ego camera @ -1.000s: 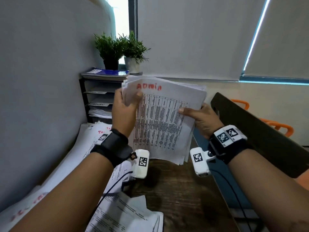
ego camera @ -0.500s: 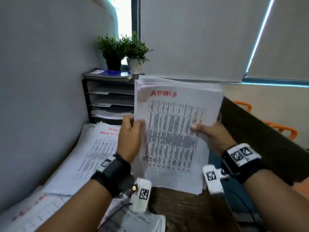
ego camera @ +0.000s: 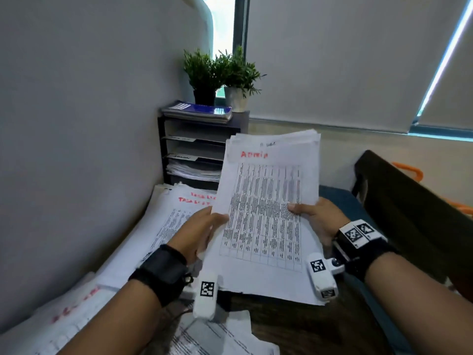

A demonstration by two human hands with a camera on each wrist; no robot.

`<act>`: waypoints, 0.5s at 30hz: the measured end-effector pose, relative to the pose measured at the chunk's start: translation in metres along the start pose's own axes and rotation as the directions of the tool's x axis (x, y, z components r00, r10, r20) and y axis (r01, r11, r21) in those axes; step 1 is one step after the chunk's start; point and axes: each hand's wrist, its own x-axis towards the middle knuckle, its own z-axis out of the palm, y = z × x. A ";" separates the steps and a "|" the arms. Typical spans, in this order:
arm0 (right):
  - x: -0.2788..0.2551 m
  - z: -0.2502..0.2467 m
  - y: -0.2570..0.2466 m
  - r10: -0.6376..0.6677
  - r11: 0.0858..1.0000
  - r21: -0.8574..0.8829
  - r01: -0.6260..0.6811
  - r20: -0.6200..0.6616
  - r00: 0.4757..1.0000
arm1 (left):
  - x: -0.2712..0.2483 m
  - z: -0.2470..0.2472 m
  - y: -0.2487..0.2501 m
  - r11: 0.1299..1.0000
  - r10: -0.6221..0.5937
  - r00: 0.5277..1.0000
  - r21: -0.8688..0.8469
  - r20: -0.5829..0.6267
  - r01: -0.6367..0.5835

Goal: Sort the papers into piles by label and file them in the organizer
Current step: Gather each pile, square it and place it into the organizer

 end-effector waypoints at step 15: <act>0.059 0.117 0.005 0.205 0.977 0.024 -0.214 0.198 0.959 | -0.020 -0.093 -0.005 0.996 0.003 0.979 -0.082 -0.203 -0.020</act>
